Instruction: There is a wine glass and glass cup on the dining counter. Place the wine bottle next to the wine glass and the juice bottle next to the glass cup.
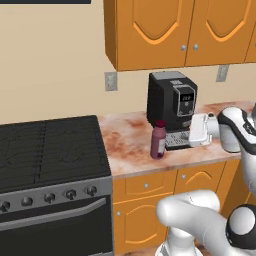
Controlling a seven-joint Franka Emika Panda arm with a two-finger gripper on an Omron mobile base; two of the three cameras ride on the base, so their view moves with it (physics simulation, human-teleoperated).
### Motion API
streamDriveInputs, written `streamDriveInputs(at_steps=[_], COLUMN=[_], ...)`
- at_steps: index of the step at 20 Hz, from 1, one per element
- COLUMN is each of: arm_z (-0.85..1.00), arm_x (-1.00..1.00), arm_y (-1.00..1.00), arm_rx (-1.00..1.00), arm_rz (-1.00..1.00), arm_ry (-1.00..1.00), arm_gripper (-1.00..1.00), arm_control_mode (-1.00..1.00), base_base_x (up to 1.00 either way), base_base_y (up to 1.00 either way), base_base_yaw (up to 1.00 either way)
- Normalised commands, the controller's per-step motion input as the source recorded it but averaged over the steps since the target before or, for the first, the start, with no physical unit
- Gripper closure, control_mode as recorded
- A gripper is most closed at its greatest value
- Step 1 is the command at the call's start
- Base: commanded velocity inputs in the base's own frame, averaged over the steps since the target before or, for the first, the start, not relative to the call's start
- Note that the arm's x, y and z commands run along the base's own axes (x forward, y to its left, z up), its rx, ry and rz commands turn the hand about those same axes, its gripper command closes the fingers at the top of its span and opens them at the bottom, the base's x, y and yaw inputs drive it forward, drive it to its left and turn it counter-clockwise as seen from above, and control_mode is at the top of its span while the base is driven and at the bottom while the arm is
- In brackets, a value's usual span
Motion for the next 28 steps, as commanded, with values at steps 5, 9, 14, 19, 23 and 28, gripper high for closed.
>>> streamDriveInputs(at_steps=[5,9,14,19,23,28], arm_z=[-0.03,-0.20,-0.25,-0.08,0.00,-0.09], arm_x=[0.39,0.44,0.46,0.38,0.36,0.35], arm_y=[0.08,0.14,0.03,0.00,0.00,0.00], arm_rx=[0.17,0.10,0.07,0.08,0.07,0.04], arm_rz=[0.00,0.00,0.00,0.00,0.00,0.00], arm_ry=[0.01,0.01,0.00,0.00,0.00,0.00], arm_gripper=[-1.00,-1.00,-1.00,-1.00,-1.00,-1.00], arm_control_mode=[-1.00,-1.00,-1.00,-1.00,-1.00,-1.00], base_base_x=[0.00,0.00,0.00,0.00,0.00,0.00], base_base_y=[0.00,0.00,0.00,0.00,0.00,0.00], base_base_yaw=[0.00,0.00,0.00,0.00,0.00,0.00])
